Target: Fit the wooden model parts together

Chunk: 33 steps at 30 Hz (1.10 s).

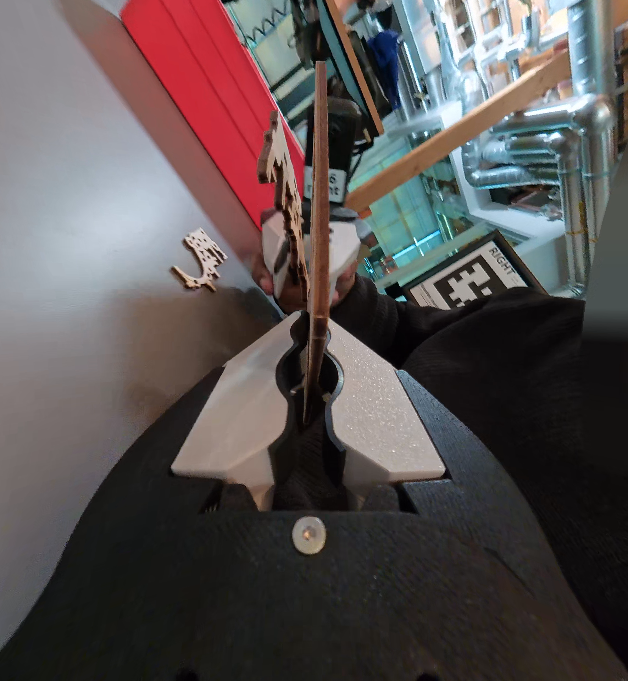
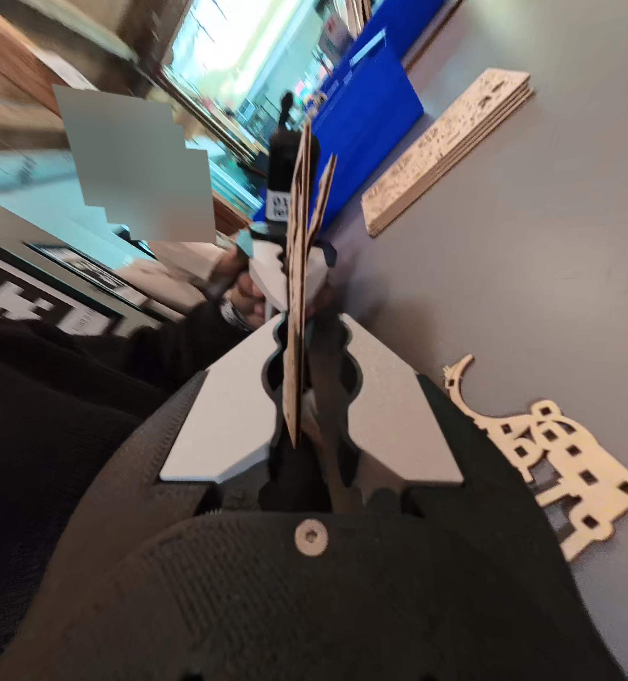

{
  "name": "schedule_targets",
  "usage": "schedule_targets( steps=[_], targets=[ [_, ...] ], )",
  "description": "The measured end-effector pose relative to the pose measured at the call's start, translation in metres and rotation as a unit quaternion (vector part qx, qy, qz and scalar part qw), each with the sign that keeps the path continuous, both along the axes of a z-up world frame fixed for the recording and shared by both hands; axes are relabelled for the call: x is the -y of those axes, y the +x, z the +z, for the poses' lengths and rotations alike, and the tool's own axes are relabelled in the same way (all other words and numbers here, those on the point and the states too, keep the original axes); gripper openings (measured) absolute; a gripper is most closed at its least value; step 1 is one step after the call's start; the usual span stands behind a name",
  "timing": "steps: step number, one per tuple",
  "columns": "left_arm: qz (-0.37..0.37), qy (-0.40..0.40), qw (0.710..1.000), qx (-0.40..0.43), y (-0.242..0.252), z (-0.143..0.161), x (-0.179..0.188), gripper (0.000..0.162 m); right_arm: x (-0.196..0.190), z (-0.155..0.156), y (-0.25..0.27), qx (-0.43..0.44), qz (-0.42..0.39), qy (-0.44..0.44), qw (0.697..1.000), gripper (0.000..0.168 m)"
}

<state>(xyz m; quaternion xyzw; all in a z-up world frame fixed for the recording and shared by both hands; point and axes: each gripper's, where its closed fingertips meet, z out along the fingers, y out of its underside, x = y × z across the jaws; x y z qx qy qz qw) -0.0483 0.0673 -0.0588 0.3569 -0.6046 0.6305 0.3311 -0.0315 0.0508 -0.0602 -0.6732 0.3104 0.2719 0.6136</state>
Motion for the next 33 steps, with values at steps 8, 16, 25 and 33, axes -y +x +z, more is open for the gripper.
schedule_targets(
  steps=[8,16,25,33],
  targets=[
    [0.043,0.018,0.999,0.022,0.009,0.0,0.001,0.0,-0.01,-0.004,0.0,0.002,-0.032,0.0,0.999,0.011],
    [0.049,0.024,0.998,0.028,0.009,-0.001,0.003,0.0,-0.01,0.0,0.002,-0.007,-0.043,0.016,0.999,0.007],
    [0.056,0.058,0.995,0.061,0.009,-0.005,0.004,0.0,-0.009,-0.005,0.002,-0.022,-0.05,0.008,0.998,0.008],
    [0.067,0.037,0.996,0.044,0.012,0.001,0.004,0.0,-0.008,0.0,0.006,-0.007,-0.058,0.015,0.998,0.01]
  ],
)
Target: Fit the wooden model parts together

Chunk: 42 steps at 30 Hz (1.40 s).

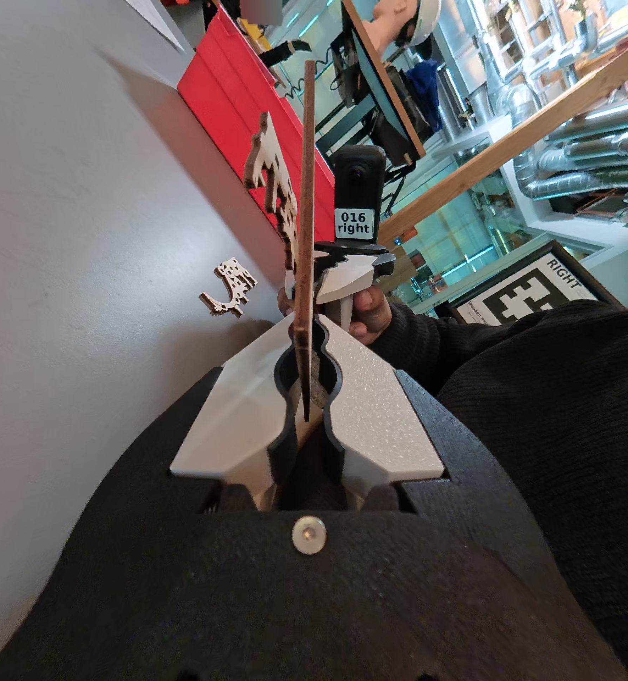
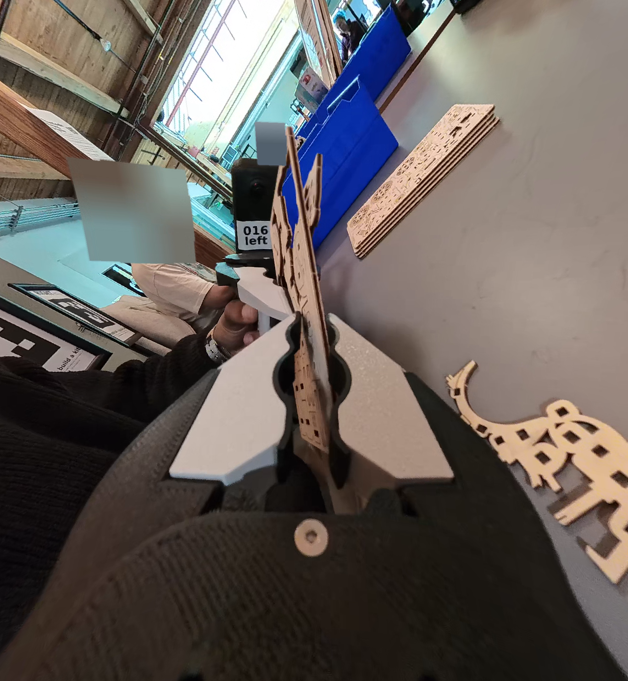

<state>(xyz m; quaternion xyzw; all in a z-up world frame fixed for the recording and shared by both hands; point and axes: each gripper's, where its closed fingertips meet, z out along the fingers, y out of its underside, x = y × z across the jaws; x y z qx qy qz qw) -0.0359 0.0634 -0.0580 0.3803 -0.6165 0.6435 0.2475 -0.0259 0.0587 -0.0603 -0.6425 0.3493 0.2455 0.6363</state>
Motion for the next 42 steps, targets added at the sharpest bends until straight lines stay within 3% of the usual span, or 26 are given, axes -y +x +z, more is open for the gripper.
schedule_targets(
  steps=[13,17,20,24,27,30,33,36,42],
  targets=[
    [0.035,0.013,0.999,0.034,0.008,0.005,-0.008,0.0,0.013,0.006,0.016,-0.008,-0.039,0.013,0.999,0.019],
    [0.101,0.015,0.995,0.018,0.029,0.001,-0.034,0.0,0.031,0.016,0.034,0.118,-0.092,-0.041,0.988,0.022],
    [0.116,0.027,0.993,-0.009,0.035,-0.009,-0.042,0.0,0.025,0.015,0.027,0.28,-0.087,-0.148,0.944,0.024],
    [0.091,0.059,0.994,-0.026,0.028,-0.022,-0.032,0.0,0.003,-0.013,0.003,0.449,-0.034,-0.281,0.847,0.028],
    [0.071,0.069,0.995,-0.022,0.022,-0.023,-0.024,0.0,-0.005,-0.021,-0.005,0.546,-0.022,-0.335,0.768,0.029],
    [0.05,0.077,0.996,-0.019,0.016,-0.024,-0.019,0.0,-0.008,-0.024,-0.011,0.599,-0.009,-0.356,0.717,0.031],
    [0.026,0.083,0.996,-0.022,0.01,-0.027,-0.013,0.0,-0.007,-0.033,-0.013,0.615,0.01,-0.373,0.695,0.039],
    [0.005,0.1,0.995,-0.028,0.005,-0.034,-0.011,0.001,-0.007,-0.035,-0.016,0.61,0.022,-0.374,0.699,0.046],
    [-0.014,0.101,0.994,-0.036,0.001,-0.037,-0.011,0.001,-0.008,-0.037,-0.02,0.599,0.031,-0.366,0.712,0.042]
  ],
)
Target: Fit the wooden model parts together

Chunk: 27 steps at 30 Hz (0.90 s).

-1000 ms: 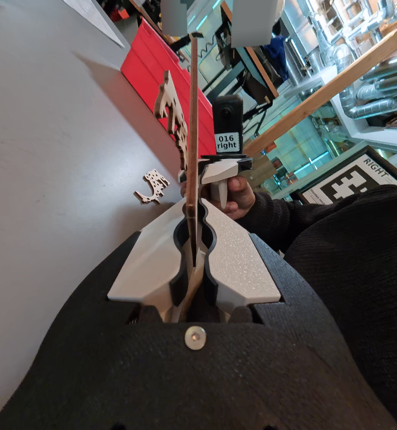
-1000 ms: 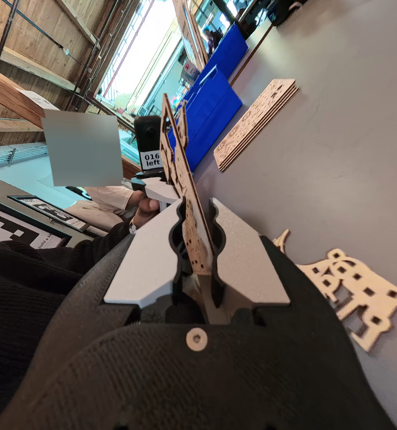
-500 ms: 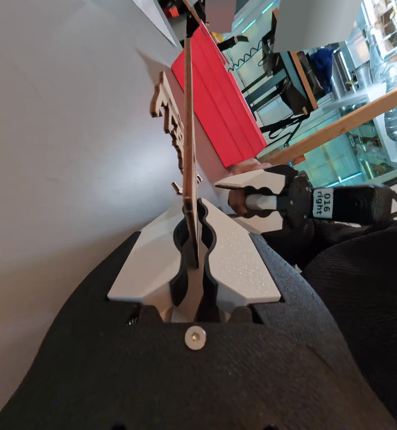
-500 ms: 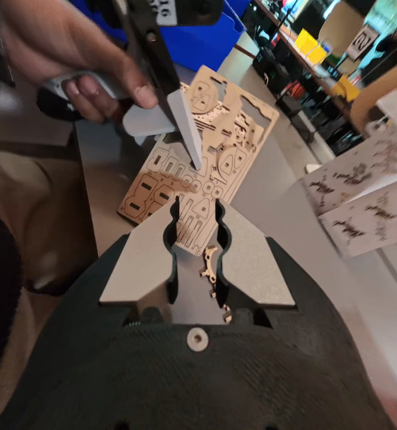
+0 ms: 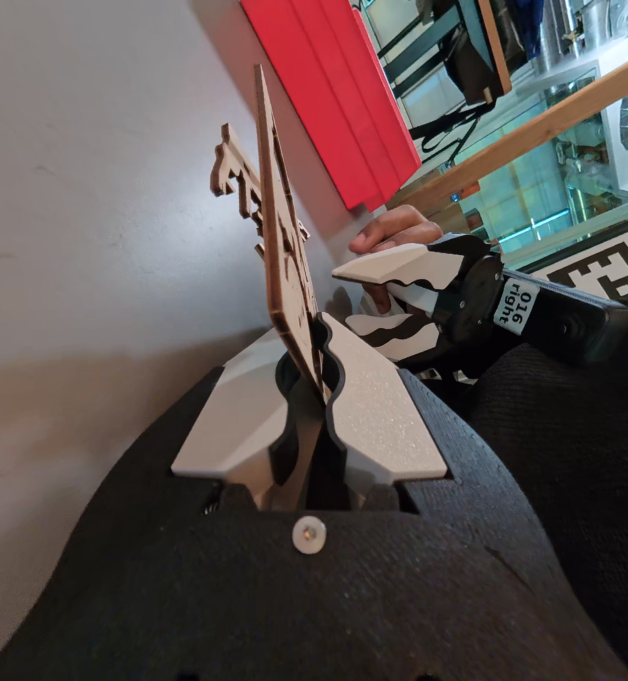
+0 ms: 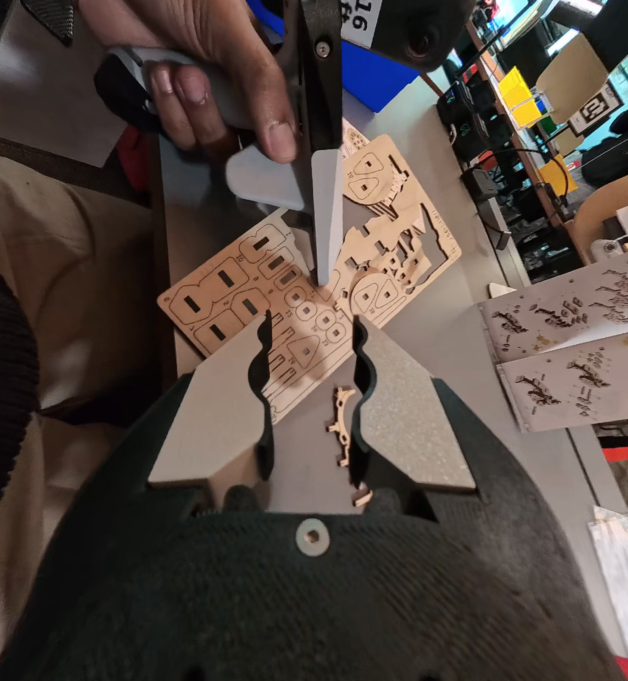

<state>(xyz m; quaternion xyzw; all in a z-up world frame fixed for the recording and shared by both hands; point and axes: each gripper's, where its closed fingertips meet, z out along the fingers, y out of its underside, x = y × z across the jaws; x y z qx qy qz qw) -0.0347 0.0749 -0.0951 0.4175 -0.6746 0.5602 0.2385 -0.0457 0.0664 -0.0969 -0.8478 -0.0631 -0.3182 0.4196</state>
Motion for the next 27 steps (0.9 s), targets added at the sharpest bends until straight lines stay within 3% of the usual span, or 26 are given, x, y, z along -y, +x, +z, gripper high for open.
schedule_targets(
  steps=[5,7,15,19,27],
  targets=[
    [0.014,-0.008,1.0,0.023,0.006,0.003,-0.001,0.002,-0.005,-0.008,-0.003,-0.093,-0.013,0.029,0.995,0.034],
    [0.022,-0.005,0.999,0.03,0.008,0.004,-0.002,0.002,-0.008,-0.01,-0.007,-0.13,-0.013,0.039,0.991,0.042],
    [0.039,-0.003,0.998,0.052,0.013,0.008,-0.004,0.002,-0.014,-0.008,-0.013,-0.185,-0.006,0.061,0.981,0.043],
    [0.04,-0.01,0.998,0.05,0.013,0.009,-0.005,0.001,-0.016,-0.008,-0.015,-0.185,-0.002,0.06,0.981,0.042],
    [0.024,-0.007,0.998,0.049,0.008,0.01,-0.001,0.001,-0.013,-0.002,-0.002,-0.079,-0.012,0.035,0.996,0.051]
  ],
)
